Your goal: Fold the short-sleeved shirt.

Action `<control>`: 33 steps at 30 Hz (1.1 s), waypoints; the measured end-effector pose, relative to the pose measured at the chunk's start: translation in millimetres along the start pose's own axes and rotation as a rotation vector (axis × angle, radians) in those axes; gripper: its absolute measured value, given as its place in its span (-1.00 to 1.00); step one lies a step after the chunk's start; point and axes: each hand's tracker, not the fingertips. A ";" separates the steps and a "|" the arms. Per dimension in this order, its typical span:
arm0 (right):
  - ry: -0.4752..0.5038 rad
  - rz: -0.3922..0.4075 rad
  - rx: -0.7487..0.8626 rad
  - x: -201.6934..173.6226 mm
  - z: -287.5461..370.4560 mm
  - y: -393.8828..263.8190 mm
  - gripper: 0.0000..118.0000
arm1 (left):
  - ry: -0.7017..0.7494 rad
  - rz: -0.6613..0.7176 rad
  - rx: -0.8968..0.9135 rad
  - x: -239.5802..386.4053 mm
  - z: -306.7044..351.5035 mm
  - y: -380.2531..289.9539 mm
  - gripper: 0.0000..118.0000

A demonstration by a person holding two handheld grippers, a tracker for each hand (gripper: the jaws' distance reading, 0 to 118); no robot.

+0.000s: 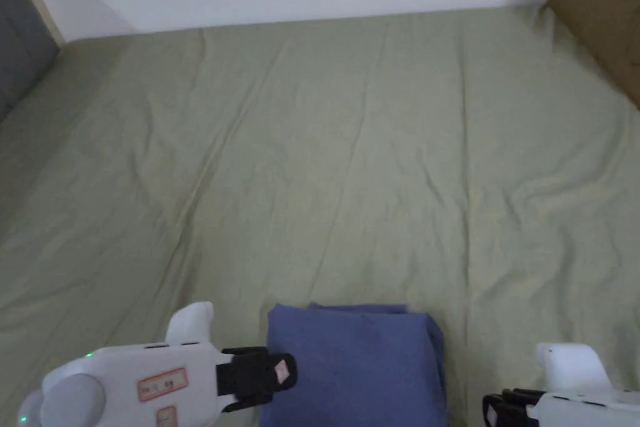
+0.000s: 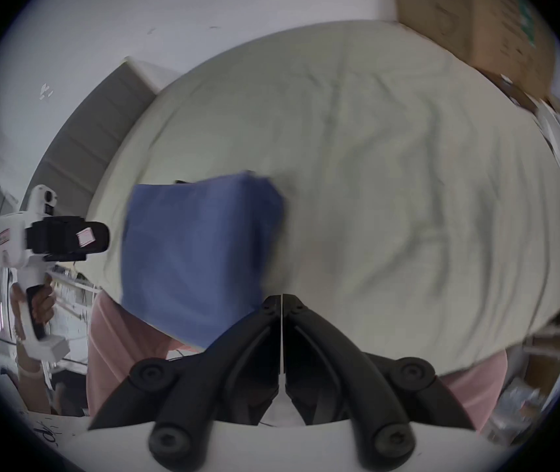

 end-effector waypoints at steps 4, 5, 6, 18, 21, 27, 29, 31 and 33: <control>0.067 0.106 -0.021 -48.1 -30.4 28.3 -0.99 | 0.101 0.055 0.049 -54.5 30.4 -3.9 -1.00; 0.056 0.133 -0.029 -58.3 -39.1 32.3 -0.99 | 0.104 0.072 0.042 -63.4 35.2 -6.3 -1.00; 0.046 0.168 -0.041 -68.1 -49.6 36.0 -0.99 | 0.096 0.094 0.048 -70.9 38.8 -9.9 -1.00; 0.063 0.080 -0.109 -58.4 -91.1 32.3 -0.99 | -0.222 0.192 -0.075 -84.8 -32.5 -24.2 0.86; 0.072 0.051 -0.111 -56.4 -91.7 34.2 -0.99 | -0.272 0.204 -0.068 -76.2 -59.1 -11.1 0.86; 0.060 0.052 -0.113 -60.0 -90.3 34.1 -0.99 | -0.355 0.205 -0.158 -68.5 -94.9 -4.0 -0.65; 0.047 0.046 -0.114 -62.2 -87.9 35.7 -0.98 | -0.147 0.130 -0.158 -70.3 -101.2 -8.8 -0.65; 0.038 0.032 -0.117 -65.3 -82.5 39.3 -0.98 | -0.295 0.203 -0.118 -75.8 -89.6 -7.9 -0.65; 0.051 0.035 -0.121 -67.9 -78.0 44.6 -0.99 | -0.255 0.154 -0.114 -71.3 -78.8 -5.5 -0.65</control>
